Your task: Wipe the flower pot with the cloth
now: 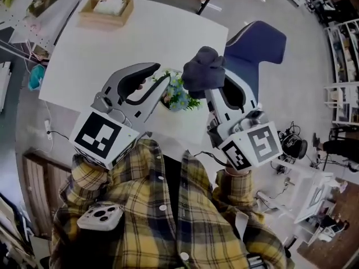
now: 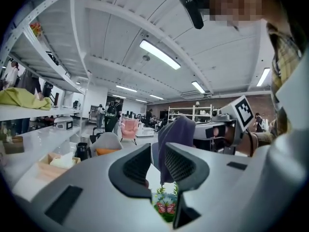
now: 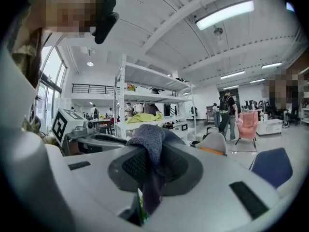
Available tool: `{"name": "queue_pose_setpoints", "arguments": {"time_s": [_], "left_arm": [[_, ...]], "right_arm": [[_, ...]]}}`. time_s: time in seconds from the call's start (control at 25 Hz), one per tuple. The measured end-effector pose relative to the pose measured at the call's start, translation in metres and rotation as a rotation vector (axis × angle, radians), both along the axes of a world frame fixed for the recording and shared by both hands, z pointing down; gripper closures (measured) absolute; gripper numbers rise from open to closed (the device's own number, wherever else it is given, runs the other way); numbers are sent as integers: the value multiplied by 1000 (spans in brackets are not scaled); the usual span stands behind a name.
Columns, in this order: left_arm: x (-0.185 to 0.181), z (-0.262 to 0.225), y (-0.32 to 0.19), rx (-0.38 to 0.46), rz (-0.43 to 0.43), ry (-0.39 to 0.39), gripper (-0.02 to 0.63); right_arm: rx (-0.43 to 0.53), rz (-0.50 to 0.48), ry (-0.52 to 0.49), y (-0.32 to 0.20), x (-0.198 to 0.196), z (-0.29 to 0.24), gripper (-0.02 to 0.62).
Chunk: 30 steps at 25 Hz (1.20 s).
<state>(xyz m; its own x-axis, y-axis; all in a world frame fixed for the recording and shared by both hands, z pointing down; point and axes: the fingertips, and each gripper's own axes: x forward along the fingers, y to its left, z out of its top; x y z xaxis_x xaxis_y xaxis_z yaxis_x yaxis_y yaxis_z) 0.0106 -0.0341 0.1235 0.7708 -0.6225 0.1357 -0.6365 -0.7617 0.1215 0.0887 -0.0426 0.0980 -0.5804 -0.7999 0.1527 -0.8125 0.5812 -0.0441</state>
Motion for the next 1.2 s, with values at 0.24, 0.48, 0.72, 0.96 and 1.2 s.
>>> {"name": "queue_pose_setpoints", "arguments": {"time_s": [0.24, 0.48, 0.72, 0.96, 1.2], "left_arm": [[1, 4, 12, -1, -8, -6, 591], [13, -1, 14, -5, -9, -5, 597], [8, -2, 18, 9, -10, -19, 597], [11, -4, 18, 13, -21, -8, 598], [15, -1, 11, -1, -48, -29, 598]], "right_arm": [[32, 19, 10, 16, -13, 3, 560], [62, 8, 24, 17, -16, -9, 560], [53, -2, 11, 19, -21, -7, 560], [54, -2, 16, 20, -18, -7, 561], [46, -13, 13, 22, -9, -2, 561]]}}
